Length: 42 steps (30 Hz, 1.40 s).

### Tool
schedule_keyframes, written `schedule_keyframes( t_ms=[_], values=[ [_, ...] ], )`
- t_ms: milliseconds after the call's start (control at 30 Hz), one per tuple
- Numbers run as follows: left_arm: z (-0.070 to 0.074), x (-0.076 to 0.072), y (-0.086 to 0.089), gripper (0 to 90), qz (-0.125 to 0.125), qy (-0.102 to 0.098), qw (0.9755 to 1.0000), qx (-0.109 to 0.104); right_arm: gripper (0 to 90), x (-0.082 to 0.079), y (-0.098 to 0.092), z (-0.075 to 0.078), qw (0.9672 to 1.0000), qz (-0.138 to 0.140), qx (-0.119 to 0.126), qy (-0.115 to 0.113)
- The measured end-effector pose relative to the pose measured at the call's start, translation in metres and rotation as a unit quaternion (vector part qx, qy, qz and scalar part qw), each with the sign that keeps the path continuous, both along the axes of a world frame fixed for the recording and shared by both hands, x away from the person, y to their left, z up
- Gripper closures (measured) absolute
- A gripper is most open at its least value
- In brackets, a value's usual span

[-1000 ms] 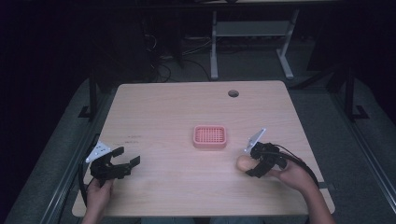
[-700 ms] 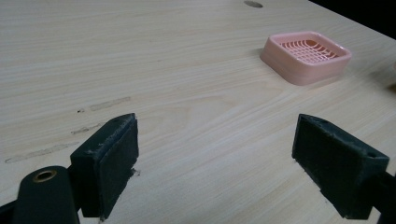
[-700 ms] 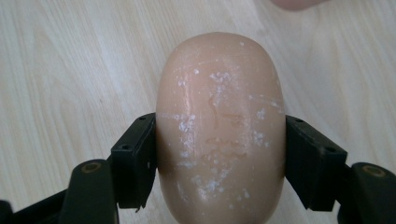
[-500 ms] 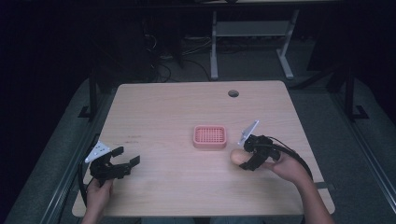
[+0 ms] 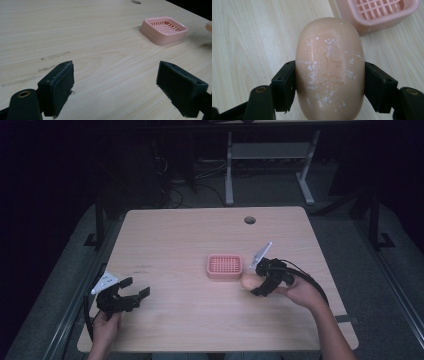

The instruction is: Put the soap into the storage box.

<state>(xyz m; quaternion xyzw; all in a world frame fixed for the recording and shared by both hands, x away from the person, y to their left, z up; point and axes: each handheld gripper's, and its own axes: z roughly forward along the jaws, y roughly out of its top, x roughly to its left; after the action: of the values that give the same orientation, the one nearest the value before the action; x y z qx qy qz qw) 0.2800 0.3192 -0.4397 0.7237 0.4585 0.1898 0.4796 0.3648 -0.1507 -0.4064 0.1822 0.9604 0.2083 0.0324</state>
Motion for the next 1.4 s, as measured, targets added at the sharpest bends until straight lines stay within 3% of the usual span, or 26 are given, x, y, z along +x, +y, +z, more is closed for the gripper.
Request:
schedule_keyframes(
  t_ms=[833,1400],
  values=[
    [-0.001,0.003,0.000,14.3,0.001,0.003,1.0000,0.001,32.1,0.023,0.017,0.018,0.9998,0.014,-0.002,-0.011],
    [0.001,0.002,0.000,14.3,-0.002,-0.001,1.0000,0.003,32.1,0.037,0.028,0.020,0.9998,0.016,-0.004,-0.009]
  ],
)
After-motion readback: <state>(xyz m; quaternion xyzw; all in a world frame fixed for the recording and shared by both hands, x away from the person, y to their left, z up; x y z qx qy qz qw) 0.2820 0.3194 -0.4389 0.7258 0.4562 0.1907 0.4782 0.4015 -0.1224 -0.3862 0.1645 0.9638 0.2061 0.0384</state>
